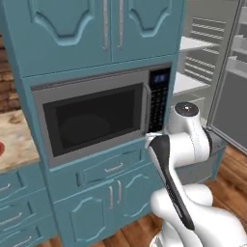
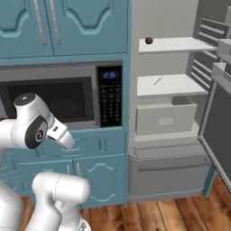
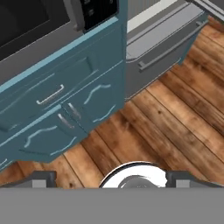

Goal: Pick the apple and tangerine from the fridge and place them on the plate next to the blender to make a fruit smoothie.

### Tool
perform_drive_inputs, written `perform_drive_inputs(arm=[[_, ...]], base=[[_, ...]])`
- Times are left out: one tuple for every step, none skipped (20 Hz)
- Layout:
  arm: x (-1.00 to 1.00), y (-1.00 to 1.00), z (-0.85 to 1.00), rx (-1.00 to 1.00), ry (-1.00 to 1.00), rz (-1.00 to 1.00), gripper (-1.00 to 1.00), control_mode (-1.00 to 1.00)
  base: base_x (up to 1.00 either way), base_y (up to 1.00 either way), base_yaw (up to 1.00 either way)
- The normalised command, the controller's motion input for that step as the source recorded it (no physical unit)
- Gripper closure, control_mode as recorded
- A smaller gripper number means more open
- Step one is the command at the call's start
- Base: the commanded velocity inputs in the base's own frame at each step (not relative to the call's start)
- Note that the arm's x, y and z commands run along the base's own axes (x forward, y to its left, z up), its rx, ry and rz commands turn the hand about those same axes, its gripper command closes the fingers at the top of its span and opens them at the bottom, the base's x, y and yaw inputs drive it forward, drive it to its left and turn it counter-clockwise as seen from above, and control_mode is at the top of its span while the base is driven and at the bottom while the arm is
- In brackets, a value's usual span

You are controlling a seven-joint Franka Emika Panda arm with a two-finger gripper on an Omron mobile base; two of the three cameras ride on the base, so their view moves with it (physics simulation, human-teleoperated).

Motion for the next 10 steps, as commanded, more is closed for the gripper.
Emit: perform_drive_inputs(arm=[[0.0, 0.0, 0.0, 0.0, 0.0, 0.0, -1.0, 1.0], [0.0, 0.0, 0.0, 0.0, 0.0, 0.0, -1.0, 1.0], [0.0, 0.0, 0.0, 0.0, 0.0, 0.0, -1.0, 1.0], [0.0, 0.0, 0.0, 0.0, 0.0, 0.0, -1.0, 1.0], [0.0, 0.0, 0.0, 0.0, 0.0, 0.0, -1.0, 1.0], [0.0, 0.0, 0.0, 0.0, 0.0, 0.0, -1.0, 1.0], [0.0, 0.0, 0.0, 0.0, 0.0, 0.0, -1.0, 1.0], [0.0, 0.0, 0.0, 0.0, 0.0, 0.0, -1.0, 1.0], [0.0, 0.0, 0.0, 0.0, 0.0, 0.0, -1.0, 1.0], [0.0, 0.0, 0.0, 0.0, 0.0, 0.0, -1.0, 1.0]], base=[[0.89, -1.0, -0.07], [0.98, -1.0, -0.03], [0.96, -1.0, 0.0], [0.94, -1.0, 0.0], [0.91, -1.0, 0.0], [0.92, -1.0, 0.0], [1.0, -1.0, 0.0], [1.0, -1.0, 0.0], [1.0, -0.96, 0.03], [0.79, -0.8, 0.09]])
